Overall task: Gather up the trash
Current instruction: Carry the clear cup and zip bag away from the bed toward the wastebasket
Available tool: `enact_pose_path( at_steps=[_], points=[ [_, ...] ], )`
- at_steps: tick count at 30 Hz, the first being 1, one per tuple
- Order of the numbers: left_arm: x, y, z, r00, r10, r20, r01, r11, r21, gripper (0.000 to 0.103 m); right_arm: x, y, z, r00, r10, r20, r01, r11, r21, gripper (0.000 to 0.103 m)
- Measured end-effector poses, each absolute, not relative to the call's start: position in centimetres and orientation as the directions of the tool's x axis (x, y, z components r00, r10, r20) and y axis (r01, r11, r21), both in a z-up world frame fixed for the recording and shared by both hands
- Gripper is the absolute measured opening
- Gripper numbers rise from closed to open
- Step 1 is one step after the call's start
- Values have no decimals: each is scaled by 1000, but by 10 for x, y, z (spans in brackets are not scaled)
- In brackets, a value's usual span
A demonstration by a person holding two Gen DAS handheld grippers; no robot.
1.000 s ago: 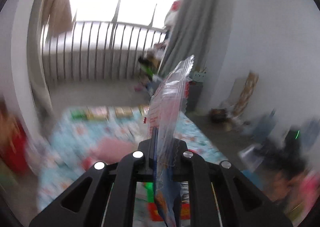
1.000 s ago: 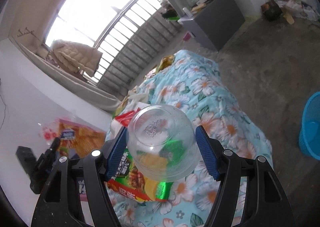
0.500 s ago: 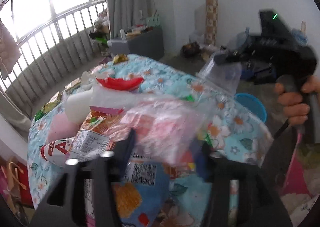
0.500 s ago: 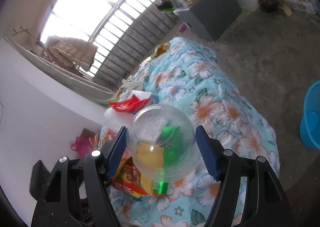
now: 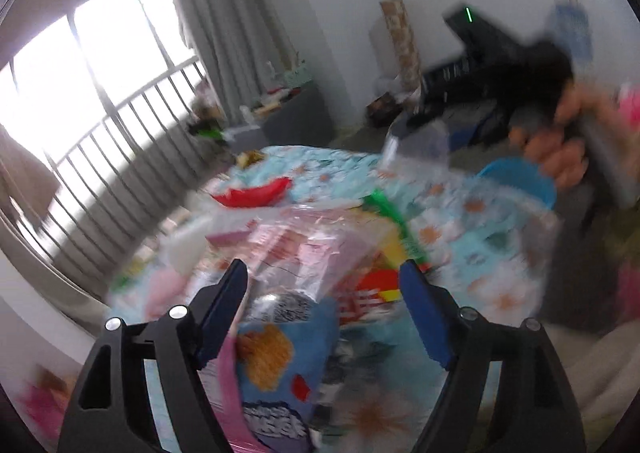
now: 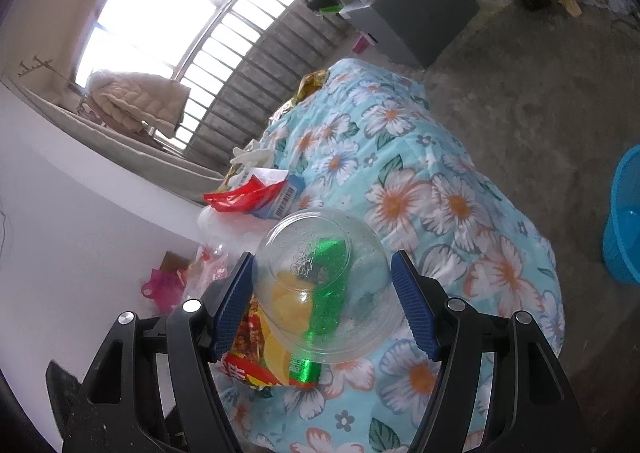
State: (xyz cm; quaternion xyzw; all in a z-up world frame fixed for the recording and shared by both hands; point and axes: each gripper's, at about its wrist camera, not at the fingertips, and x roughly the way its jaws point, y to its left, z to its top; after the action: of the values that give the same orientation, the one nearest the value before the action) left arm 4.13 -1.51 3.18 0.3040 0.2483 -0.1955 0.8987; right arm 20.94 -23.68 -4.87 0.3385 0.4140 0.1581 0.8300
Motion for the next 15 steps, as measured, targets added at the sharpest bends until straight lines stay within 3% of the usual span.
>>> enact_pose_path(
  at_steps=[4, 6, 11, 15],
  points=[
    [39, -36, 14, 861, -114, -495, 450, 623, 640, 67, 209, -239, -50, 608, 544, -578, 26, 714, 699, 65],
    [40, -44, 2, 873, -79, -482, 439, 561, 702, 56, 208, -240, -52, 607, 546, -577, 29, 710, 703, 65],
    [44, -48, -10, 872, -44, -488, 436, 523, 732, 32, 207, -243, -55, 605, 548, -577, 38, 705, 709, 65],
    [48, -45, -4, 872, -44, -488, 427, 554, 714, 21, 207, -244, -56, 607, 548, -576, 42, 702, 711, 65]
  ],
)
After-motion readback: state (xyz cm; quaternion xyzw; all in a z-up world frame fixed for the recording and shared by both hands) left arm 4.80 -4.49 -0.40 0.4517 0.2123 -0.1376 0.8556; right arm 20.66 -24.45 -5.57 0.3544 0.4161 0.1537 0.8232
